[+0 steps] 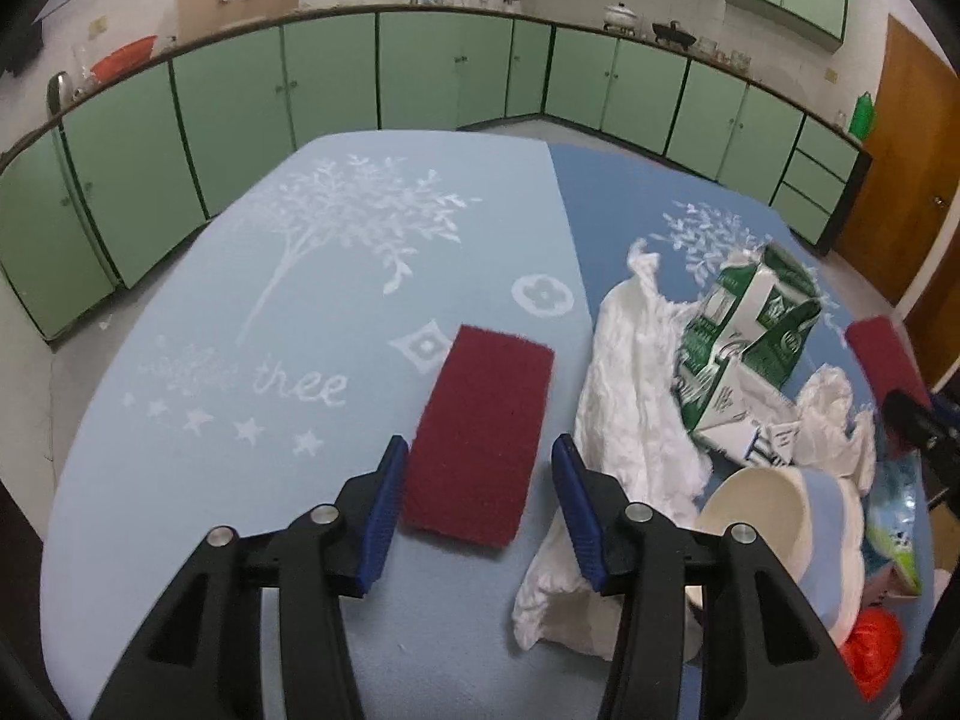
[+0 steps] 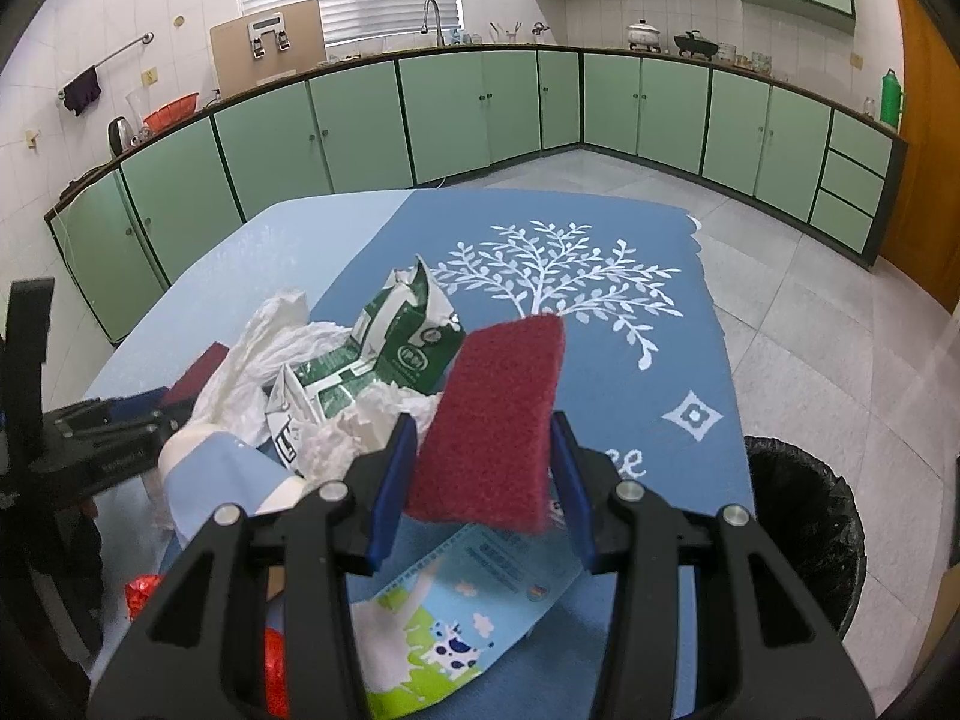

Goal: Collect trash
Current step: 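Grasp the second maroon sponge with the left tool and lift it, then carry both maroon sponges over the black bin and open both tools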

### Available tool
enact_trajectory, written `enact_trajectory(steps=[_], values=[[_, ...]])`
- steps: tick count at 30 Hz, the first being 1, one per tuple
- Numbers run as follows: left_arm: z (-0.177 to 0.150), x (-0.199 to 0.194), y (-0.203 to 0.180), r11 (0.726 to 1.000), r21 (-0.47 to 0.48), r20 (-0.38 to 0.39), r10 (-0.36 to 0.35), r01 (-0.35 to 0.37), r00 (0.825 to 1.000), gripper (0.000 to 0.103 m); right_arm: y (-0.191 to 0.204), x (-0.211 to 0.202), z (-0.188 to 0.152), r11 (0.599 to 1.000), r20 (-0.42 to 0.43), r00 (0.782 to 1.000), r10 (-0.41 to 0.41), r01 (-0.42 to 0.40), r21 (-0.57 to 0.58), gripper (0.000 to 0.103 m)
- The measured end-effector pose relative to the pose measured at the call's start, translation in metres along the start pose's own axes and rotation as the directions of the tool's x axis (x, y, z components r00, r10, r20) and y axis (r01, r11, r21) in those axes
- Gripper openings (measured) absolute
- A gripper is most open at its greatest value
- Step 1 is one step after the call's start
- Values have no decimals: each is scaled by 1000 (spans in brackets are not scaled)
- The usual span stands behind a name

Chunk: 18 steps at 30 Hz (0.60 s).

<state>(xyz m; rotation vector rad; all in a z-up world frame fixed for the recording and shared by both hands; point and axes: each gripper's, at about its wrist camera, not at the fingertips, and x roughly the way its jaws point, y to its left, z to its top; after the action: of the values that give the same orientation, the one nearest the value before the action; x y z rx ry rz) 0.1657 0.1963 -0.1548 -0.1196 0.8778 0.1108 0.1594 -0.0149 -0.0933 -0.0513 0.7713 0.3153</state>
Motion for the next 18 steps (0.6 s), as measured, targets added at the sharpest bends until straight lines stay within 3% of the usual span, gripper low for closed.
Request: enact_trajectory(steps=[9, 18], values=[[4, -3, 9, 999, -36, 7, -22, 22, 1000, 44, -1, -1, -1, 1000, -2, 1000, 8, -8, 3, 43], [18, -45, 13, 998, -58, 116, -1, 8, 993, 44, 1, -16, 5, 1000, 37, 999, 17, -17, -7, 43]])
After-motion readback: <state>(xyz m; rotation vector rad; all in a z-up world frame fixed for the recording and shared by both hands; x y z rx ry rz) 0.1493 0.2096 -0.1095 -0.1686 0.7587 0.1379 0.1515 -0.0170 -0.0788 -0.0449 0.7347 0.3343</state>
